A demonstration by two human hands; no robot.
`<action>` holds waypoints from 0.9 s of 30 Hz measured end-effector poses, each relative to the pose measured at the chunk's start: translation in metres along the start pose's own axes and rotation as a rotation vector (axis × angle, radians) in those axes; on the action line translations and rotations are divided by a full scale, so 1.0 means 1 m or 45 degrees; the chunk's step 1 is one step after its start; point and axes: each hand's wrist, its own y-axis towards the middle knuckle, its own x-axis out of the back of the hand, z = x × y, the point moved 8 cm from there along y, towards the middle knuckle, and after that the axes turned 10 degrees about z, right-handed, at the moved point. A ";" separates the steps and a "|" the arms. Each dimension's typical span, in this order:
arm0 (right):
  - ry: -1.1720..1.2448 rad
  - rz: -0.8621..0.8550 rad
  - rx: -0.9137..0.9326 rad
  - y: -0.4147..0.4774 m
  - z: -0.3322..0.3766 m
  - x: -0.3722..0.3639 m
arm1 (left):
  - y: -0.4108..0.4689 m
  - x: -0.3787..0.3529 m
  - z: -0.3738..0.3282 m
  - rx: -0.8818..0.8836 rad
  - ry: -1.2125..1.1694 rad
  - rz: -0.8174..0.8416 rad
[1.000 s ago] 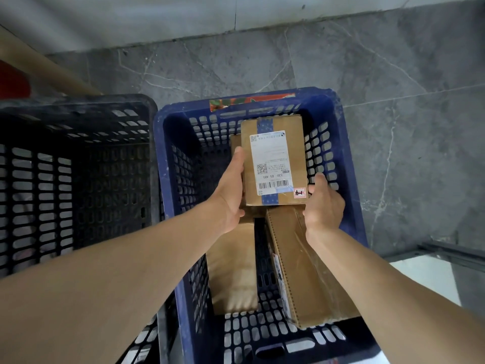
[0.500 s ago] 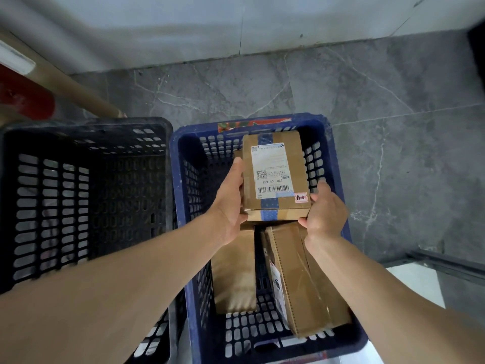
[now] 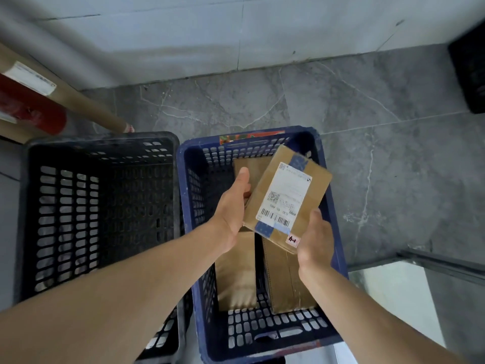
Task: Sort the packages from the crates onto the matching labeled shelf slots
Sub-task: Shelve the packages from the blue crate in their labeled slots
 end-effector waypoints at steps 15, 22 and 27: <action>-0.368 0.248 -0.285 0.002 -0.099 -0.011 | 0.012 0.041 0.080 0.132 0.308 -0.220; -0.651 0.090 0.238 0.013 -0.046 -0.006 | 0.015 0.038 0.118 0.118 0.317 -0.212; -1.408 0.159 0.657 0.017 0.004 -0.021 | 0.015 0.029 0.124 0.147 0.340 -0.194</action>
